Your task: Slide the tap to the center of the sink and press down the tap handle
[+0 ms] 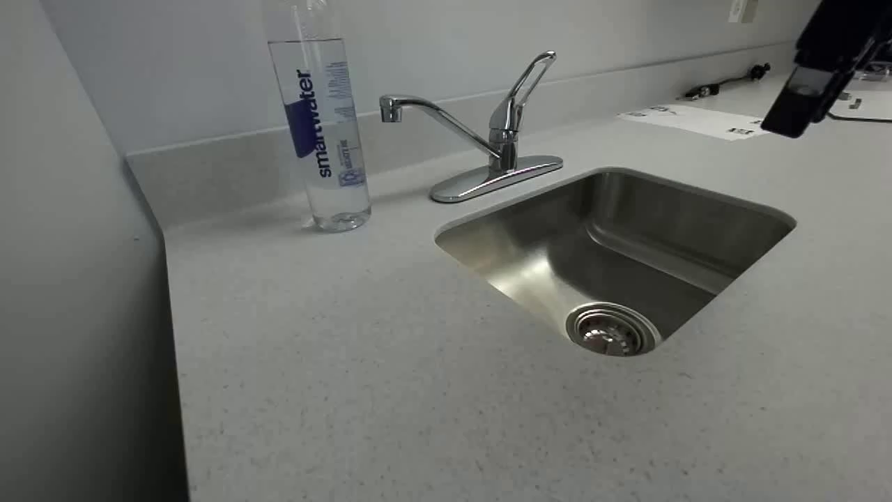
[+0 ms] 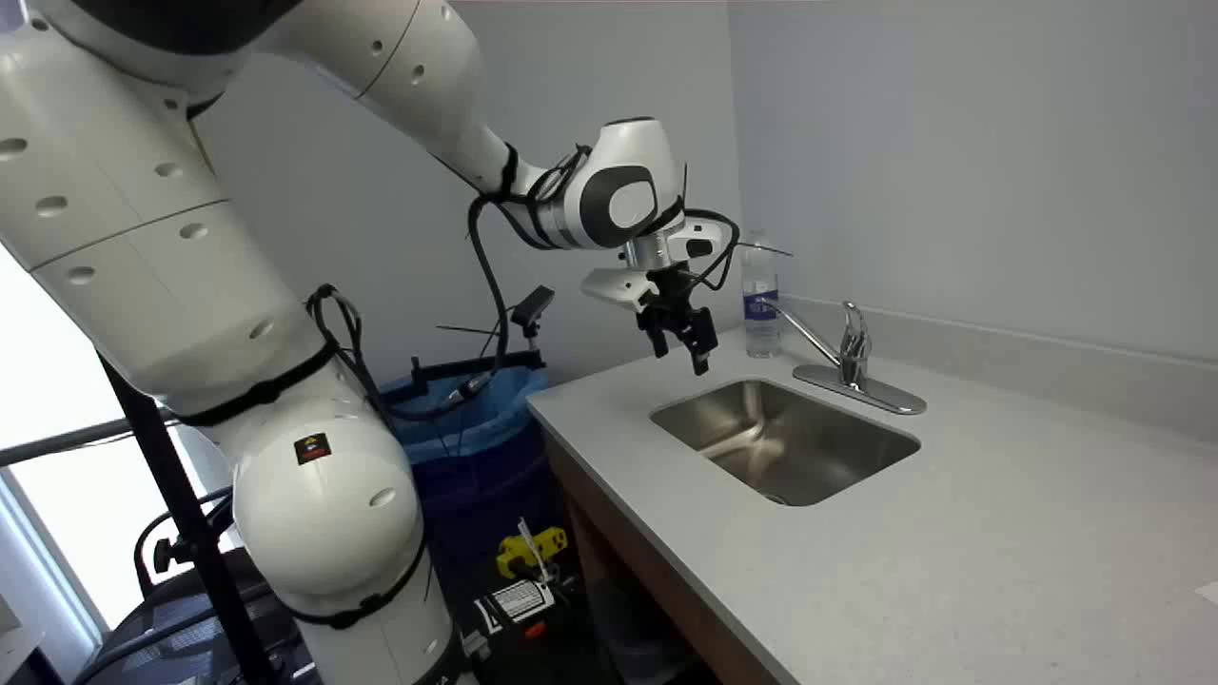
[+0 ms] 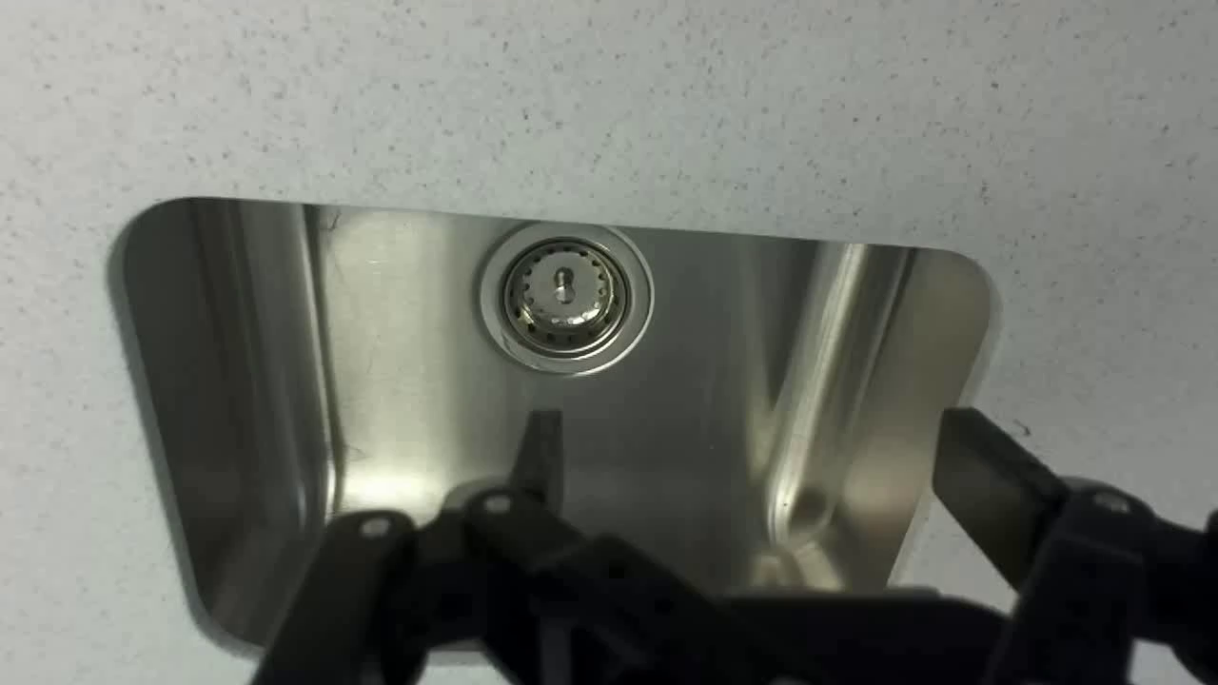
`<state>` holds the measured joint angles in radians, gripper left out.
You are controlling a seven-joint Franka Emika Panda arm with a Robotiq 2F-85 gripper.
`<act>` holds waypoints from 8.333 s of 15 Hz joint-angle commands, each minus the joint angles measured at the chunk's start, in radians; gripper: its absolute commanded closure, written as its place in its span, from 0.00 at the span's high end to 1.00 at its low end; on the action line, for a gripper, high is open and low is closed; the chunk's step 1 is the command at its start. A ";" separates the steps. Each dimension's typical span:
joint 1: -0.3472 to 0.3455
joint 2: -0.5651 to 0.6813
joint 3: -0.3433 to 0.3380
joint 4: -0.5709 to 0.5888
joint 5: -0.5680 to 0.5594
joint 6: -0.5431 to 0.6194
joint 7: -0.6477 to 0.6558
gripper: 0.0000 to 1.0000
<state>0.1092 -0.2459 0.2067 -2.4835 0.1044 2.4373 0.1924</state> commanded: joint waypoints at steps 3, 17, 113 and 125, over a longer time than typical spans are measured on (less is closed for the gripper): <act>0.013 0.001 -0.013 0.001 -0.005 -0.002 0.003 1.00; 0.013 0.001 -0.013 0.001 -0.005 -0.002 0.003 1.00; 0.095 0.853 -0.108 0.918 -0.022 0.388 0.045 1.00; 0.058 0.866 -0.061 0.963 0.067 0.219 0.024 1.00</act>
<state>0.1848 0.6133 0.1206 -1.5354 0.1326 2.7399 0.2257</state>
